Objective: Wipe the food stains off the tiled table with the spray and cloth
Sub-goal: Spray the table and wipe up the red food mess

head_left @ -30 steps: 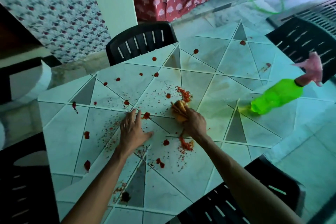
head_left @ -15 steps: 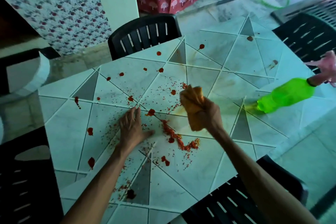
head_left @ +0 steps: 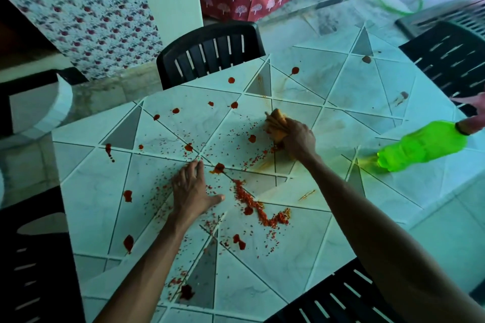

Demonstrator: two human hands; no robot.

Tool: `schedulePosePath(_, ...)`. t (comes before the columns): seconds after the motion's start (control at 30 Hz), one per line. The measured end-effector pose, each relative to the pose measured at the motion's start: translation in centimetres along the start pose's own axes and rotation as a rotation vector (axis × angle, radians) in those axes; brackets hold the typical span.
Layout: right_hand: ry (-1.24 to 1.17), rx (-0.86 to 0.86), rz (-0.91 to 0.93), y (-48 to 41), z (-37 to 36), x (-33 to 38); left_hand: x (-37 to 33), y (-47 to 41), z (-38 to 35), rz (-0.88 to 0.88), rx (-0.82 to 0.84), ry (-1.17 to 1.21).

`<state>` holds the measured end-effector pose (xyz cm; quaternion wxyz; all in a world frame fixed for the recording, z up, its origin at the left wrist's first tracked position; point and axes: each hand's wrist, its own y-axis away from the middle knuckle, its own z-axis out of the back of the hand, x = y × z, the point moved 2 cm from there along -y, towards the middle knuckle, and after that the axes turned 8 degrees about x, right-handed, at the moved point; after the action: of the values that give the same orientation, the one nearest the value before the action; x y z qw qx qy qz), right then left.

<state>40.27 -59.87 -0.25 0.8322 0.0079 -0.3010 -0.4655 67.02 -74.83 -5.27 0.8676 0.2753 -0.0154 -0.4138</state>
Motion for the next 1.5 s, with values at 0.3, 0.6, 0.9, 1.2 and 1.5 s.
schedulePosePath(0.3,0.021,0.197,0.156,5.9,-6.3,3.9,-0.2,0.1,0.8,-0.031,-0.031,-0.020)
schedulePosePath(0.6,-0.403,0.026,0.002,7.0,0.0,2.1,-0.2,0.0,0.6,-0.018,0.000,-0.045)
schedulePosePath(0.9,-0.250,-0.218,-0.129,-0.2,4.3,-1.6,-0.2,-0.2,0.5,0.008,0.019,-0.041)
schedulePosePath(1.2,0.108,0.101,0.126,-3.9,-1.2,4.9,-0.3,-0.1,0.4,0.016,0.004,-0.006)
schedulePosePath(1.5,0.139,0.315,0.339,3.6,-7.4,7.4,0.0,0.4,0.6,-0.043,-0.110,0.002)
